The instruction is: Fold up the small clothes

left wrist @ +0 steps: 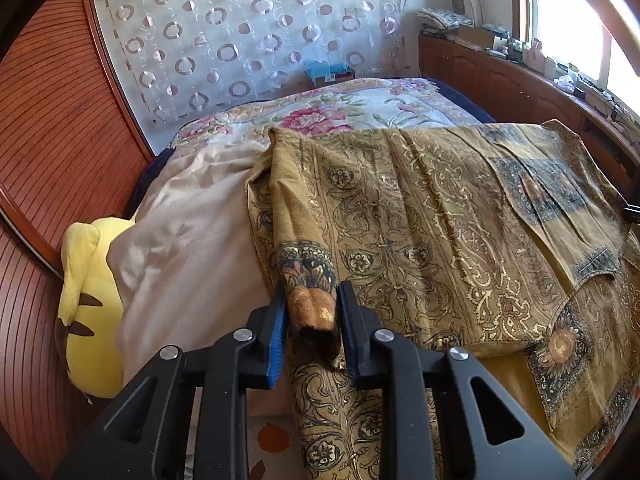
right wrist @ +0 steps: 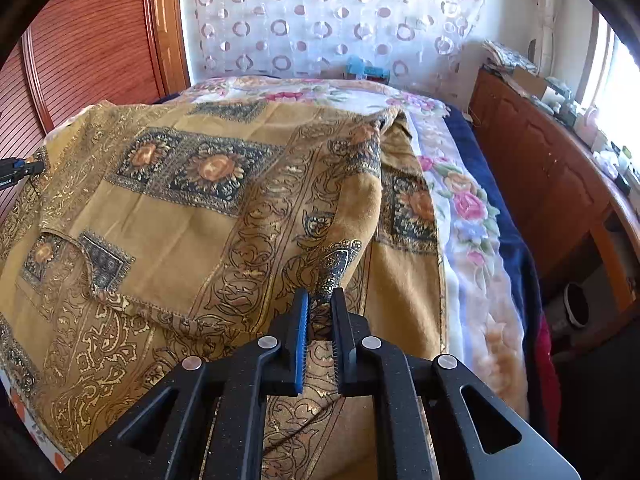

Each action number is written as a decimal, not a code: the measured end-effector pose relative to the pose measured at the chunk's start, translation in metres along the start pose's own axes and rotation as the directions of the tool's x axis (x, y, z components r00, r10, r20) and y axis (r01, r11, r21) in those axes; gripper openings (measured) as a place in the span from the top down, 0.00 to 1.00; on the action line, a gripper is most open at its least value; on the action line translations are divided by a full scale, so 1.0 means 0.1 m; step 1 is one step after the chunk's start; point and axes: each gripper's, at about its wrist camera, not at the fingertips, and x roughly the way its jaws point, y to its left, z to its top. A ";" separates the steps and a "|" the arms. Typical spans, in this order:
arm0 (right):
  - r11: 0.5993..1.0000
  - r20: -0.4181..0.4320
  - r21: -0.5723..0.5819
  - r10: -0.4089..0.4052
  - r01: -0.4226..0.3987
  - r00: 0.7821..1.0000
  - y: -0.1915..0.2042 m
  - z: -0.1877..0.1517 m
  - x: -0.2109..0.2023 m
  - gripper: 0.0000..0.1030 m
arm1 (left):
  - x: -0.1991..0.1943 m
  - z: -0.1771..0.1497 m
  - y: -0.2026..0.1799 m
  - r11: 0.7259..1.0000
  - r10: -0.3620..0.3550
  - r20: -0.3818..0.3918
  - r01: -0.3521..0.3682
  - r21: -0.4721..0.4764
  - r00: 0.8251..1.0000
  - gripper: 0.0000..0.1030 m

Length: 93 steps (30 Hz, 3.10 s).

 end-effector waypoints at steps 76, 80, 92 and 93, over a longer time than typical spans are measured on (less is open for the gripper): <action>0.999 0.166 0.024 -0.050 0.047 0.985 0.03 -0.59 -0.61 0.47 | -1.20 -1.48 0.03 0.963 -0.159 0.102 0.176 -0.203 0.982 0.45; 1.000 0.208 0.017 0.010 -0.014 0.978 0.25 -0.64 -0.55 0.42 | -1.19 -1.44 0.01 0.963 -0.164 0.123 0.186 -0.194 0.979 0.41; 0.993 0.121 -0.001 0.118 -0.119 0.986 0.67 -0.73 0.40 0.41 | -0.73 -1.43 0.11 0.931 -0.193 0.036 0.195 -0.309 0.981 0.41; 0.994 0.118 -0.008 0.112 -0.112 0.987 0.69 -0.72 0.43 0.41 | -0.71 -1.44 0.10 0.927 -0.203 0.030 0.202 -0.315 0.979 0.41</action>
